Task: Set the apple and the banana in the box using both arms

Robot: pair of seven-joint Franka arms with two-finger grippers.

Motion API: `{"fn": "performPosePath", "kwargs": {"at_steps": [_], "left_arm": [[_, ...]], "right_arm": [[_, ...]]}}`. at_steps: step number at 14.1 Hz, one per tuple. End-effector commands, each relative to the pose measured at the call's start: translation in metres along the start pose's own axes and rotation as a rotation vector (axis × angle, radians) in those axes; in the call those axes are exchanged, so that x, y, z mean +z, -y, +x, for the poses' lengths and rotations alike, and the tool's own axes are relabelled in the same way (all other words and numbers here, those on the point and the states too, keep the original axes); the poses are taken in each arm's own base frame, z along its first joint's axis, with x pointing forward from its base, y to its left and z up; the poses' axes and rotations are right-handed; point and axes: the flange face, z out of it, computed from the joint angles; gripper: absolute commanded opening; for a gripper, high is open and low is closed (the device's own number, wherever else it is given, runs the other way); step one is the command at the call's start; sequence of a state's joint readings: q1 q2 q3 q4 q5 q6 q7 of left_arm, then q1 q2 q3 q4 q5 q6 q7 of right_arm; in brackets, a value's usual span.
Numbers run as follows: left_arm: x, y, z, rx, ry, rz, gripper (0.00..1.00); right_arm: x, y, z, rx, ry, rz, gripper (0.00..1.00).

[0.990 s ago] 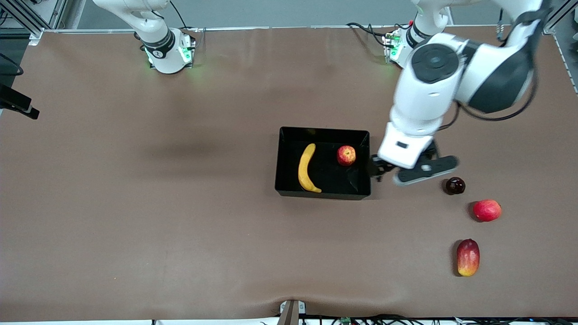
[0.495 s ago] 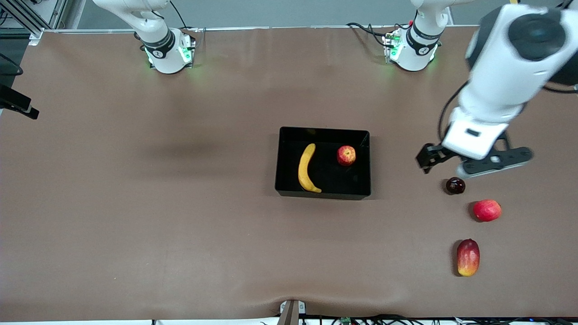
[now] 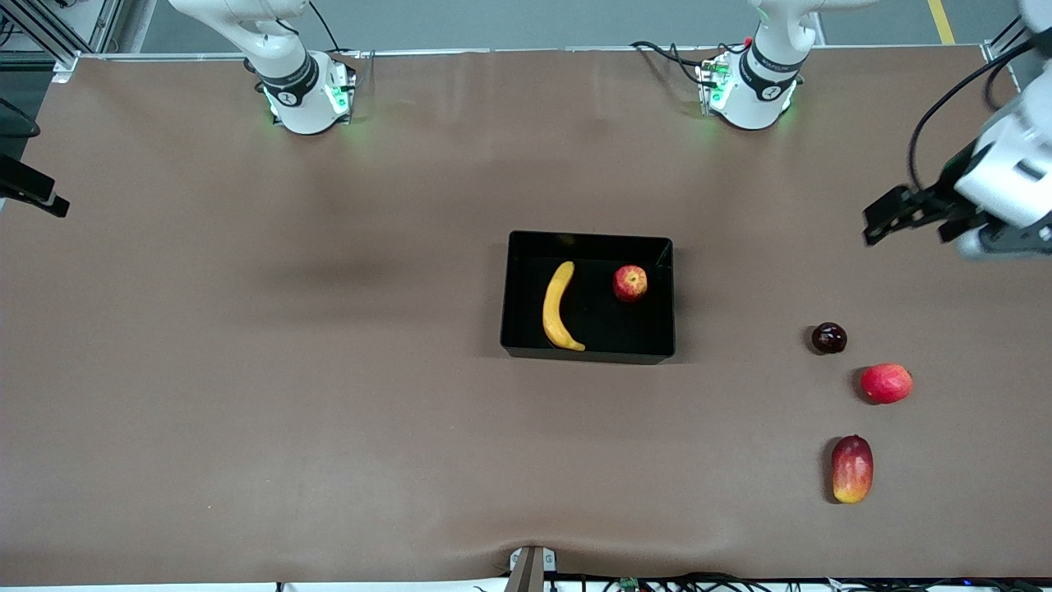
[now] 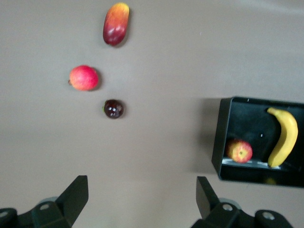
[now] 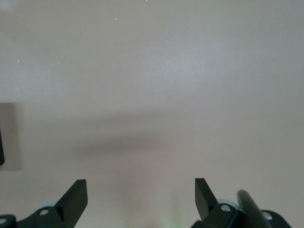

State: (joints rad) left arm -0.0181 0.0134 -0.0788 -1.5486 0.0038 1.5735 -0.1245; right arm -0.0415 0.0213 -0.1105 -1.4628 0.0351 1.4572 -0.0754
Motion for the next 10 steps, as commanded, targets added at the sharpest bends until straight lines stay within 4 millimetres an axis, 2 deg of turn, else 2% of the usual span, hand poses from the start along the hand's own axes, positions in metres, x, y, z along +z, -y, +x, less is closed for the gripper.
{"fn": "performPosePath", "kwargs": {"at_steps": [1,4,5,10], "left_arm": [[-0.008,-0.001,-0.038,0.032,0.006,-0.007,1.0],[-0.014,0.004,-0.065,0.025,-0.023,-0.004,1.0],[-0.018,0.004,-0.068,0.027,-0.031,-0.003,1.0],[-0.031,0.009,-0.064,0.042,-0.051,-0.002,1.0]], "right_arm": [[-0.006,-0.004,-0.006,-0.002,-0.012,0.015,1.0],[-0.006,-0.004,-0.006,-0.002,-0.012,0.015,1.0],[-0.006,-0.004,-0.006,-0.002,-0.012,0.015,1.0],[-0.006,-0.004,-0.006,-0.002,-0.012,0.015,1.0]]}}
